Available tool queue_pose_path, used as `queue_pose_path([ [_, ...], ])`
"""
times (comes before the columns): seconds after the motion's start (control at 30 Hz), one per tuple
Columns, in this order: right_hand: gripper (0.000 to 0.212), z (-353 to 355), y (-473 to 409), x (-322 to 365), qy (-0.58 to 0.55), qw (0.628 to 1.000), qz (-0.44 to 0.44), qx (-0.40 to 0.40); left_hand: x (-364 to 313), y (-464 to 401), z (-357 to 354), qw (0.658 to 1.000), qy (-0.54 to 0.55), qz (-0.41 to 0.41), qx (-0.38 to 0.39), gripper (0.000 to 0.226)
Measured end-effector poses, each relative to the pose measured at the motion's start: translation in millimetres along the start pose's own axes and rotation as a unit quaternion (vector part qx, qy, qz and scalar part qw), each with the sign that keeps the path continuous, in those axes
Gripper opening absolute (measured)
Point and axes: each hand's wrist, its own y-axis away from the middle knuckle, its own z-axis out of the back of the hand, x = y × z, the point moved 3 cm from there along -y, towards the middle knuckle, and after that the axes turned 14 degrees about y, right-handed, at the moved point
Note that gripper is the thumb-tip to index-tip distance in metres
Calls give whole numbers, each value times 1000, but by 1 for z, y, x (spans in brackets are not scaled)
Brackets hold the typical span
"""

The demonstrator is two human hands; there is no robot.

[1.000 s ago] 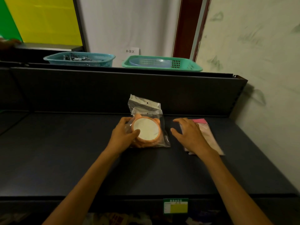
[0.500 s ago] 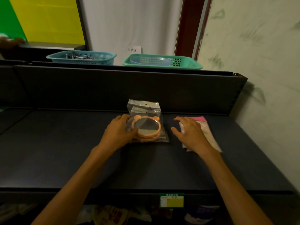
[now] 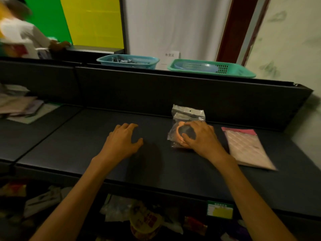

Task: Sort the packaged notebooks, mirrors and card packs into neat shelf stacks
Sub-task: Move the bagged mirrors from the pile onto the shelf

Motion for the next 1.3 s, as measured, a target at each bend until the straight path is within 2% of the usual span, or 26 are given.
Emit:
queue_pose_path([
  [0.2, 45, -20, -8, 91, -2, 999, 34, 23, 78, 32, 48, 1000, -15, 25, -11, 62],
  [0.37, 45, -29, -15, 181, 14, 999, 50, -13, 147, 58, 94, 999, -21, 46, -9, 62],
  [0.73, 45, -65, -35, 347, -10, 996, 87, 16, 291, 109, 186, 997, -3, 71, -4, 62],
  [1.0, 46, -100, -81, 445, -25, 992, 115, 45, 377, 105, 237, 994, -7, 95, -49, 59],
  [1.3, 47, -148, -160, 541, -29, 992, 111, 51, 484, 48, 288, 995, -7, 92, -44, 59],
])
